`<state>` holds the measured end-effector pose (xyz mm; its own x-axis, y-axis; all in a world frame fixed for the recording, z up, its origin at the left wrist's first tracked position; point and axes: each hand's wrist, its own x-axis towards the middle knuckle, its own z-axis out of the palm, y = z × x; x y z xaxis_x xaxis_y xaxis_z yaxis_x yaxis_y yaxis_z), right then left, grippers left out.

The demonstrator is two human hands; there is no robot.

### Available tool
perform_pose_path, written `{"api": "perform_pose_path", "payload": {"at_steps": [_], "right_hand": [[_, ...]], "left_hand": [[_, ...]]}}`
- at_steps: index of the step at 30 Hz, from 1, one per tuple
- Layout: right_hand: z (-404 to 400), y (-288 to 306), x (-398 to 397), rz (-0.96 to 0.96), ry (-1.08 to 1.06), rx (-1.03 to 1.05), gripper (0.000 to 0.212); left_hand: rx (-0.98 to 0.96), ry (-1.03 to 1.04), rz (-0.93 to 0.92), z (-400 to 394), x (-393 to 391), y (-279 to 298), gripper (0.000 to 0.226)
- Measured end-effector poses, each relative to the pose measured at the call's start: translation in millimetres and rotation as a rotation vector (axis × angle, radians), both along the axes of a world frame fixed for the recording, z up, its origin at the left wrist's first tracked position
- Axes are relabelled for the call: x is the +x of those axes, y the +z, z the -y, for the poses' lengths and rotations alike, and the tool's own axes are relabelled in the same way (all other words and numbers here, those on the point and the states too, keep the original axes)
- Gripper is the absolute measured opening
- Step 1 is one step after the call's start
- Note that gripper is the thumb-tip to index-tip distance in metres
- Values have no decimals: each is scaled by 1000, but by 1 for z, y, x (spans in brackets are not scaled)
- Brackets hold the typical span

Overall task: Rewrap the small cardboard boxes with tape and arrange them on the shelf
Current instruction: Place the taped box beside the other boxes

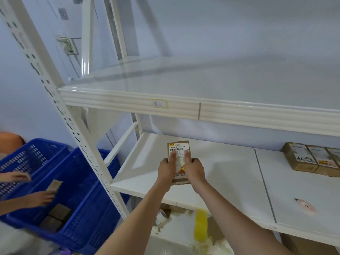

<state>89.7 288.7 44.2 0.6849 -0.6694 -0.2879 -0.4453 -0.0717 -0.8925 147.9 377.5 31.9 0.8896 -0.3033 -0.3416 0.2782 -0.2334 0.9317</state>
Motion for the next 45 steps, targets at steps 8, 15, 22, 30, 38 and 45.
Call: {"api": "perform_pose_path", "payload": {"at_steps": [8, 15, 22, 30, 38, 45], "right_hand": [[-54, 2, 60, 20, -25, 99, 64], [-76, -2, 85, -1, 61, 174, 68], [-77, 1, 94, -14, 180, 253, 47], [-82, -2, 101, -49, 223, 240, 39], [-94, -30, 134, -98, 39, 176, 45], [-105, -55, 158, -191, 171, 61, 71]], "left_hand": [[29, -54, -27, -50, 71, -5, 60], [35, -71, -73, -77, 97, -5, 57], [42, -17, -58, -87, 102, 4, 56], [-2, 6, -152, -97, 108, -1, 53], [6, -226, -113, -120, 145, -20, 54], [167, -265, 32, -126, 179, -56, 47]]}}
